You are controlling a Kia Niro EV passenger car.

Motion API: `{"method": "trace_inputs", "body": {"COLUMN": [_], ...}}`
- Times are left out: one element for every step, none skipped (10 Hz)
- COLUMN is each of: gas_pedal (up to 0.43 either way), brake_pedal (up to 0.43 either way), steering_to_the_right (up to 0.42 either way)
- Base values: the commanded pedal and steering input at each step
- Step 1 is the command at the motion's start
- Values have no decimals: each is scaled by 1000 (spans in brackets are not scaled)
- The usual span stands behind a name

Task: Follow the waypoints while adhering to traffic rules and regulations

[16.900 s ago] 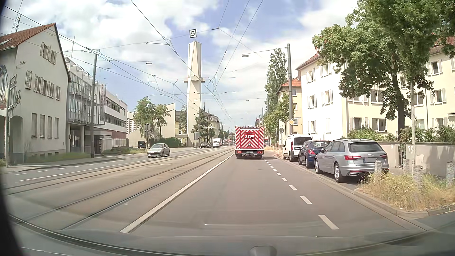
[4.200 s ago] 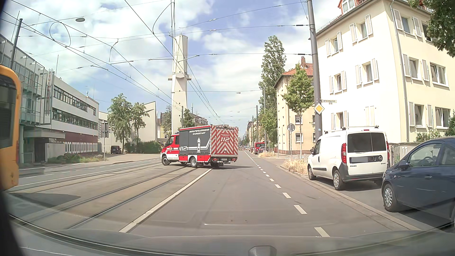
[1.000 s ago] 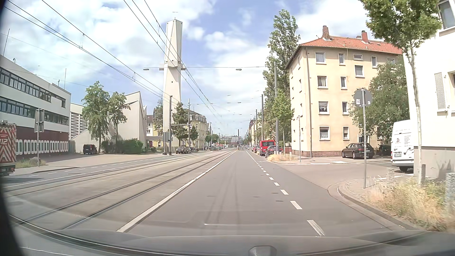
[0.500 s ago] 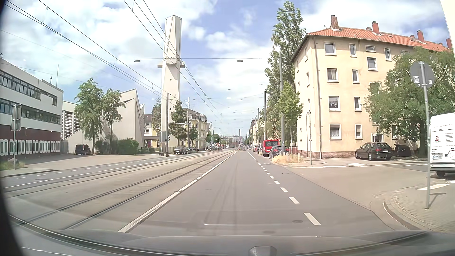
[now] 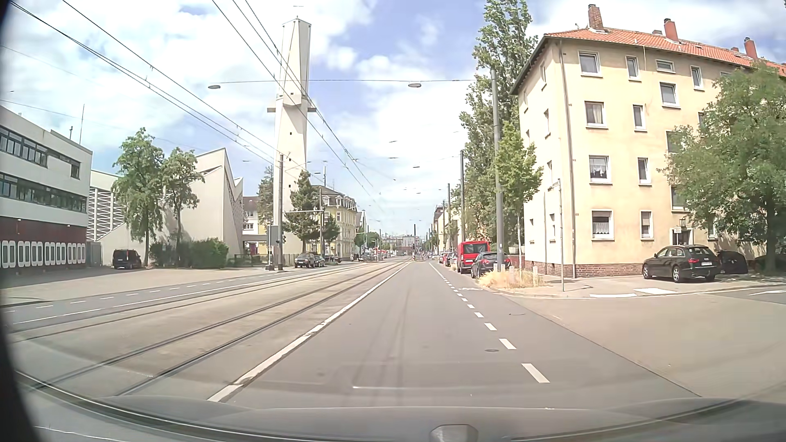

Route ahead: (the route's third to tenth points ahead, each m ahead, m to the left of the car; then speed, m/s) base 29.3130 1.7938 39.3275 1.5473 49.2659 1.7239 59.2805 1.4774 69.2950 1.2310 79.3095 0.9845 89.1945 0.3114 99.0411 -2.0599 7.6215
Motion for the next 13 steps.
{"method": "trace_inputs", "body": {"gas_pedal": [189,177,177,169,169,169,157,150,138,130,98,98,87], "brake_pedal": [30,24,24,24,24,24,24,24,24,30,24,24,24], "steering_to_the_right": [-1,0,0,0,0,0,0,0,0,0,0,0,0]}}
